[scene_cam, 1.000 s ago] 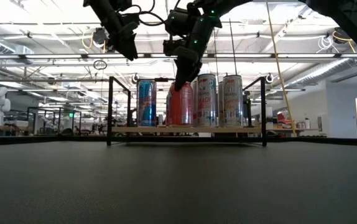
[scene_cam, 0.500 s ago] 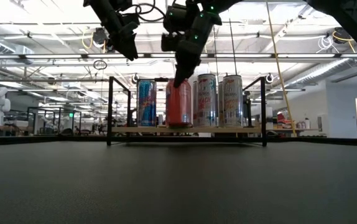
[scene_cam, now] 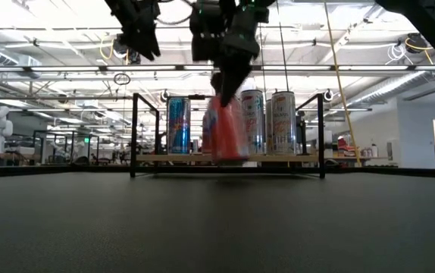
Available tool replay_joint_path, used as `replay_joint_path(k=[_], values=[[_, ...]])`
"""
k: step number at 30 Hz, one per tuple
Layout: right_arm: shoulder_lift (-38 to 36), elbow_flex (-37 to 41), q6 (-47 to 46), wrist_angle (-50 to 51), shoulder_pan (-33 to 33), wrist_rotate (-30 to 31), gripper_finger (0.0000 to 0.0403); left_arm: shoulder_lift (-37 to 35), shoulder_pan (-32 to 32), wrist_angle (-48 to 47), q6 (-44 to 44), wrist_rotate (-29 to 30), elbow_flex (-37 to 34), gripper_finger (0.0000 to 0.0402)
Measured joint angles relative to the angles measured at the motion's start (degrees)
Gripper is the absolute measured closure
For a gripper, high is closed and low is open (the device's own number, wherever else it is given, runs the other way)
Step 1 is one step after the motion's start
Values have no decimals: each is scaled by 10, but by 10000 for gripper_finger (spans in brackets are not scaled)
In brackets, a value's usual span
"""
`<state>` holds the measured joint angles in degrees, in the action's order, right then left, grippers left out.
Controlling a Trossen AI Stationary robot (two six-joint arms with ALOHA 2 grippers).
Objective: Place canned beverage on shelf
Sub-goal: Remove the front orange soda can from the shelf
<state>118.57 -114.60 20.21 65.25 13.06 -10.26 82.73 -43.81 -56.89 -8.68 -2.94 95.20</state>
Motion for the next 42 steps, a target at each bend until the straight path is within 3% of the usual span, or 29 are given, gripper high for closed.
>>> replay_joint_path(k=[9,17,23,28,36,42], values=[[-1,43,-10,-7,-55,4,127,-56,96,-78,123,44,-8,175],[-10,72,-62,-57,-117,28,129,-155,232,-59,276,108,-143,175],[-51,130,-81,-126,-157,56,129,-241,348,26,396,123,-278,175],[-105,189,-72,-167,-183,103,125,-262,438,139,442,138,-361,175],[-130,235,-50,-209,-202,102,120,-211,507,403,365,141,-469,175],[-130,268,-42,-221,-207,103,96,-156,513,435,349,139,-481,175]])
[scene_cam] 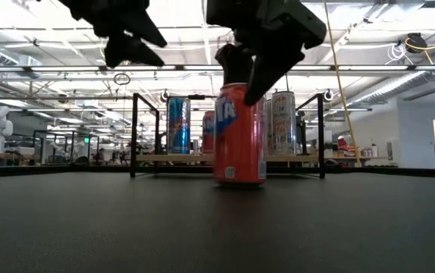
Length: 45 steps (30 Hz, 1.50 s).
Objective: Place canned beverage on shelf
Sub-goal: Remove the front orange soda can from the shelf, then put the orange soda can on the shelf aligned with the other orange soda can
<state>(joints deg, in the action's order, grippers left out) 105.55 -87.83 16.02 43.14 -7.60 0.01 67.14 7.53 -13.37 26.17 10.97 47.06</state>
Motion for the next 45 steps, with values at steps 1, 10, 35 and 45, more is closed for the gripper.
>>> replay_joint_path(k=[1,10,35,45], values=[[-1,3,1,1,0,0,88,8,0,1,0,0,0,175],[-10,-14,-125,12,0,3,39,26,-1,-4,19,9,0,175],[-15,-26,-860,80,-87,241,46,-62,-232,-13,-296,-185,1,175],[28,-26,-858,52,-113,287,46,-62,-275,-15,-299,-243,1,175]])
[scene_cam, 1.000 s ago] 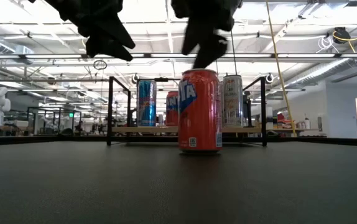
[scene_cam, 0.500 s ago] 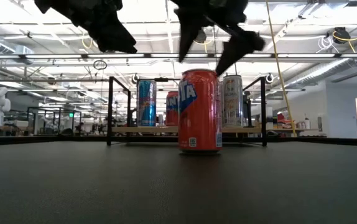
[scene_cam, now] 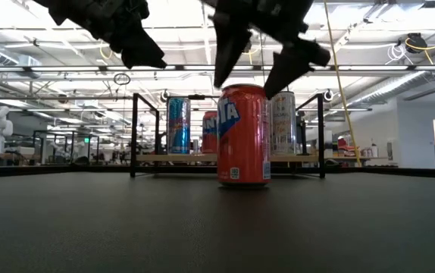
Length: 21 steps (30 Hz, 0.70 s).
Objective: Place canned beverage on shelf
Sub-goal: Put the orange soda can on the shelf aligned with the other orange soda can
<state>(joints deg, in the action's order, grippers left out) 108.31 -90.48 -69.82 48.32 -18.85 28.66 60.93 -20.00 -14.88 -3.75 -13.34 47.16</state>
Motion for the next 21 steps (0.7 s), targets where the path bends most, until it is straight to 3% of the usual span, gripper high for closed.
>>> replay_joint_path(k=[8,12,16,21], values=[[32,0,-34,1,1,3,50,0,0,-30,1,0,0,175],[32,0,-38,1,6,1,82,0,0,-32,0,0,0,175],[31,0,-10,-3,16,-19,128,0,0,-30,-1,0,0,175],[23,0,71,-24,33,-59,130,0,0,-28,-1,0,0,175]])
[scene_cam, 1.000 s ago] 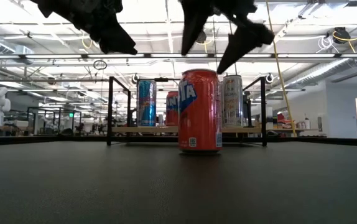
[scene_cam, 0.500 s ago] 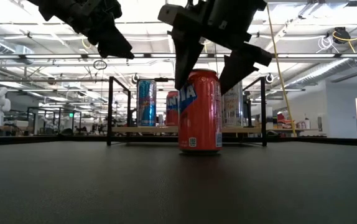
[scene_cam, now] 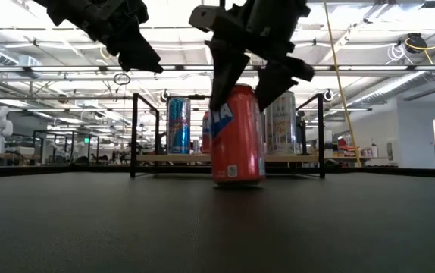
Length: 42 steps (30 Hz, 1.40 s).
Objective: Place canned beverage on shelf
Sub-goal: Put the orange soda can on the shelf aligned with the other orange soda can
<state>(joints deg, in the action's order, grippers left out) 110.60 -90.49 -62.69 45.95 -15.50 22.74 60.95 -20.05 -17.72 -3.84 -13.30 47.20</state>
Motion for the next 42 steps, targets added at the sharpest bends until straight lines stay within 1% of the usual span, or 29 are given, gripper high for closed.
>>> replay_joint_path(k=[5,9,12,16,20,23,27,30,32,36,39,42], values=[[-39,2,103,-3,25,-16,130,-6,0,-16,0,0,0,175],[-79,1,204,-7,70,-14,130,-20,0,-38,-1,4,0,175],[-97,1,278,-17,109,-33,130,-36,0,-48,0,19,0,175],[-110,1,370,-36,158,-36,130,-59,-1,-58,0,38,0,175],[-100,1,462,-93,211,-56,130,-76,-7,-58,0,41,0,175],[-101,1,496,-120,247,-77,130,-83,-12,-58,1,41,0,175],[-102,1,528,-117,279,-84,130,-83,-17,-58,1,42,0,175],[-101,1,529,-119,290,-127,130,-83,-17,-58,4,41,0,175],[-101,1,528,-121,286,-161,130,-83,-17,-58,6,34,0,175],[-101,1,531,-136,267,-277,130,-81,-17,-58,5,14,0,175],[-101,1,529,-173,256,-359,130,-72,-17,-54,5,-56,0,164],[-102,1,512,-202,247,-380,130,-60,-16,-50,8,-142,0,136]])
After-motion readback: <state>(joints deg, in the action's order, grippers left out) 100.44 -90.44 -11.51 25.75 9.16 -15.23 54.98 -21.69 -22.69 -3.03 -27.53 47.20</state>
